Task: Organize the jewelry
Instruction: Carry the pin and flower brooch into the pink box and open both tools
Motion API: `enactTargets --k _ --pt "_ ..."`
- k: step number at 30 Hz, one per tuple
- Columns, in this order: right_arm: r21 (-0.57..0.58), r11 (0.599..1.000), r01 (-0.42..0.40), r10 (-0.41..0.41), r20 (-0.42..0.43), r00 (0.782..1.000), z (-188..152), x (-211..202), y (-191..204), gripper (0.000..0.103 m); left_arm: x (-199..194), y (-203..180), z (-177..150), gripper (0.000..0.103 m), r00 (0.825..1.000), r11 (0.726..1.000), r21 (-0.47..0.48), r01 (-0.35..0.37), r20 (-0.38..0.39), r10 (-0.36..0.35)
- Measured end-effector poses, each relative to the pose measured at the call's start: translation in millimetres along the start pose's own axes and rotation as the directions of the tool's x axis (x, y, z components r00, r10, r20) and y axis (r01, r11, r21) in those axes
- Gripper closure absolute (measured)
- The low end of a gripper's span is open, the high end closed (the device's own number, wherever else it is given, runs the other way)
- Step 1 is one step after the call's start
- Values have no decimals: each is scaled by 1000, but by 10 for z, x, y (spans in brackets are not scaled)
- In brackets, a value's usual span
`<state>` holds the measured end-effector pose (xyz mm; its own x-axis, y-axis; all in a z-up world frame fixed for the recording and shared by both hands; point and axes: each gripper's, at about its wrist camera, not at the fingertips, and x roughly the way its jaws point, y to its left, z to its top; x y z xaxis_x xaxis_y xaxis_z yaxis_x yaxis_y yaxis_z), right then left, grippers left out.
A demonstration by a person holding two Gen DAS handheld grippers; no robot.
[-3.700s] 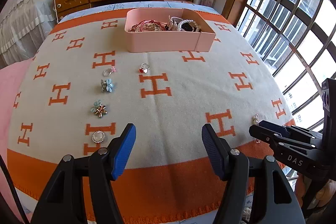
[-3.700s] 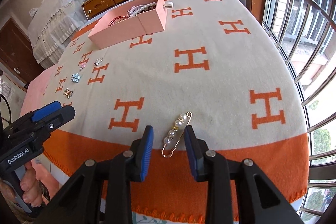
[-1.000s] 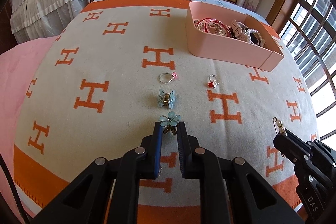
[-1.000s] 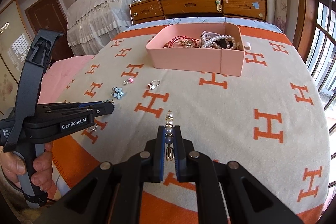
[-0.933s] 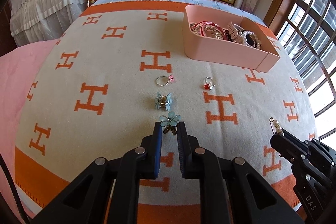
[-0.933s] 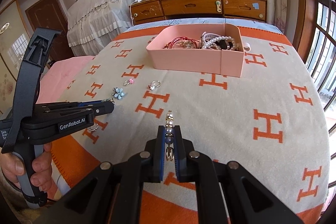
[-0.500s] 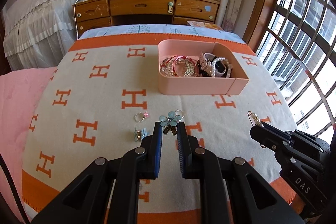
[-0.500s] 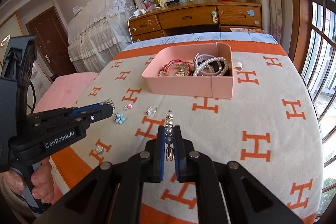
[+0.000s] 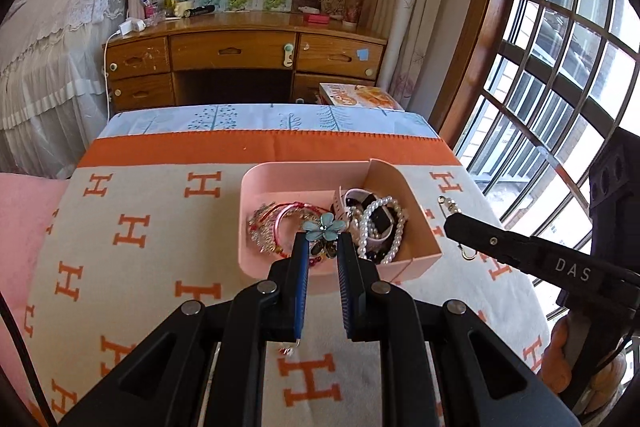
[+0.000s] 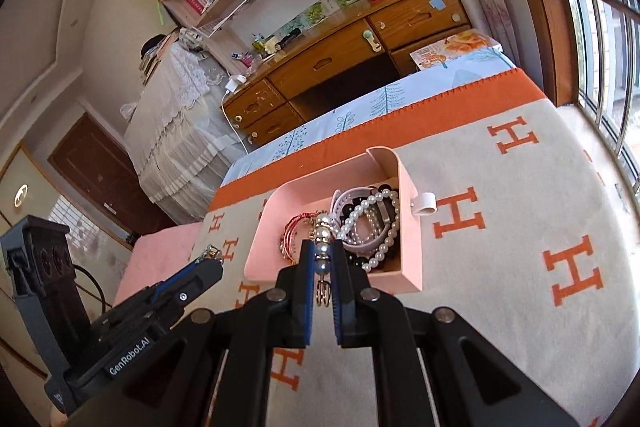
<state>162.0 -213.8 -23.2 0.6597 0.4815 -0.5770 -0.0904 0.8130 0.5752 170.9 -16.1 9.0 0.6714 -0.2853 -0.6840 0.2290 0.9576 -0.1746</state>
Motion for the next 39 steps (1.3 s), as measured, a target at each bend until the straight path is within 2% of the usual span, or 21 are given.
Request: enactTargets --k 5,8,13,25,27,29,31,33,34,35,39 --pt "65 998 0 1 -22 1000 76 251 -140 96 341 -51 40 91 998 999 2 54 -23 -54" --pt "62 998 33 -30 -48 998 86 377 -148 95 489 -94 42 91 997 998 6 66 -47 -66" --pt "84 996 34 -24 -113 993 59 490 -186 94 579 -137 48 91 996 997 18 73 -58 -72" --pt "87 994 60 -60 -4 998 90 135 -192 91 562 -283 94 91 993 992 66 111 -58 -107" --pt "92 994 63 -63 0 998 72 91 -199 91 571 -320 112 90 994 992 80 96 -63 -91" --pt "93 994 64 -65 2 998 72 61 -204 91 564 -345 127 80 994 993 86 86 -67 -81" --pt "86 994 69 -70 6 998 49 22 -190 91 521 -339 145 78 995 993 82 87 -64 -82" --pt "83 994 64 -65 7 998 27 -18 -170 91 456 -302 163 64 996 995 68 76 -51 -72" --pt "80 995 65 -66 10 998 17 -35 -154 91 402 -264 179 47 998 997 54 61 -37 -60" --pt "76 995 64 -65 13 998 11 -53 -139 91 329 -212 194 39 999 998 33 49 -16 -49" --pt "43 997 67 -68 24 997 -59 -141 -31 91 24 -16 228 38 999 999 -24 27 35 -26"
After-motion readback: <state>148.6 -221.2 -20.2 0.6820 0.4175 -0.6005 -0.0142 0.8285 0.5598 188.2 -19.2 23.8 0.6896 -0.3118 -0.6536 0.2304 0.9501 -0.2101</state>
